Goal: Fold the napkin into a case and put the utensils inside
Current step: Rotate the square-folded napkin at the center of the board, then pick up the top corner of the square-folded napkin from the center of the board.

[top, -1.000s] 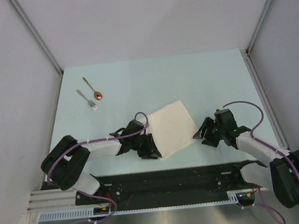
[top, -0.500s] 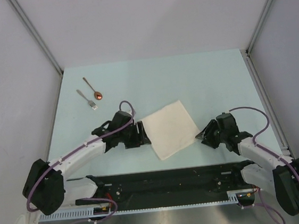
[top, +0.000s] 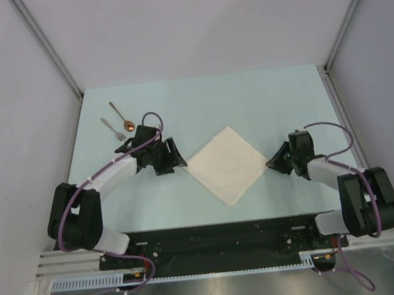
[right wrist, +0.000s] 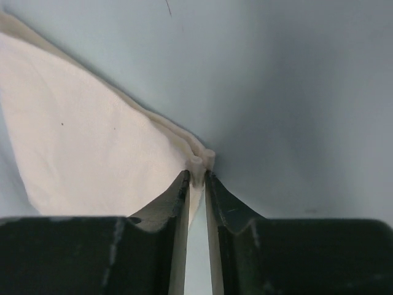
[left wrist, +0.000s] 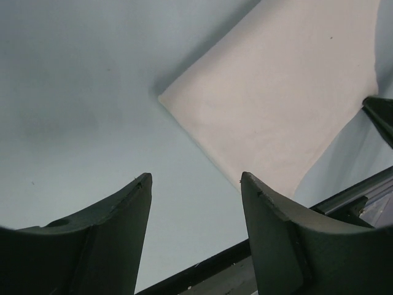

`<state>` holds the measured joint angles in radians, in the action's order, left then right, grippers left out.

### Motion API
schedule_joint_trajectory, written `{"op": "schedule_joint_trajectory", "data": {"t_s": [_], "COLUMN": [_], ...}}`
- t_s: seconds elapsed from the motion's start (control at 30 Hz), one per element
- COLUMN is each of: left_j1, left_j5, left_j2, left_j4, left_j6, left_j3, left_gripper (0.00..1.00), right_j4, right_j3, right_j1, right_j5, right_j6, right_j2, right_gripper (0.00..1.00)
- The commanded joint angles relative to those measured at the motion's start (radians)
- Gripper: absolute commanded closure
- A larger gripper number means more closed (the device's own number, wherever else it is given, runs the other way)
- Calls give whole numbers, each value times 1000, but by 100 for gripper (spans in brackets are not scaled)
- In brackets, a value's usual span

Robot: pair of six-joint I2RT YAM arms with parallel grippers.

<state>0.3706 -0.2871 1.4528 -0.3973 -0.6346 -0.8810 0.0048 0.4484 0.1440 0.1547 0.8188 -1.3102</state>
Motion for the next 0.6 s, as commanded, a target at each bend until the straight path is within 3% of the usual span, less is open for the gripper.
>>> {"op": "schedule_joint_trajectory", "data": {"t_s": [0.0,0.03,0.17,0.23,0.3,0.4,0.57], "left_j1": [-6,-6,-6,-6,-6,-6,-6], "left_j5": [-75,-75,-84,-98,-107,-113,-118], "left_j2": [35,37,27,21,21,18,12], "left_j4": [57,61,87,100,100,97,94], "left_j6": [4,3,3,1,3,12,21], "left_j3": [-13,-10,17,36,46,53,54], "left_gripper": [36,36,35,36,36,36,37], "right_j4": [-49,-140,-253,-279,-302,-312,-310], "right_j3": [166,197,268,292,314,346,363], "right_j1": [-52,-53,-40,-21,-15,-11,20], "right_j5": [16,3,-34,-53,-64,-41,-59], "right_j6": [-217,-251,-296,-308,-322,-326,-329], "right_j2": [-90,-98,-58,-35,-58,-113,-147], "right_gripper": [78,67,52,54,67,76,73]}}
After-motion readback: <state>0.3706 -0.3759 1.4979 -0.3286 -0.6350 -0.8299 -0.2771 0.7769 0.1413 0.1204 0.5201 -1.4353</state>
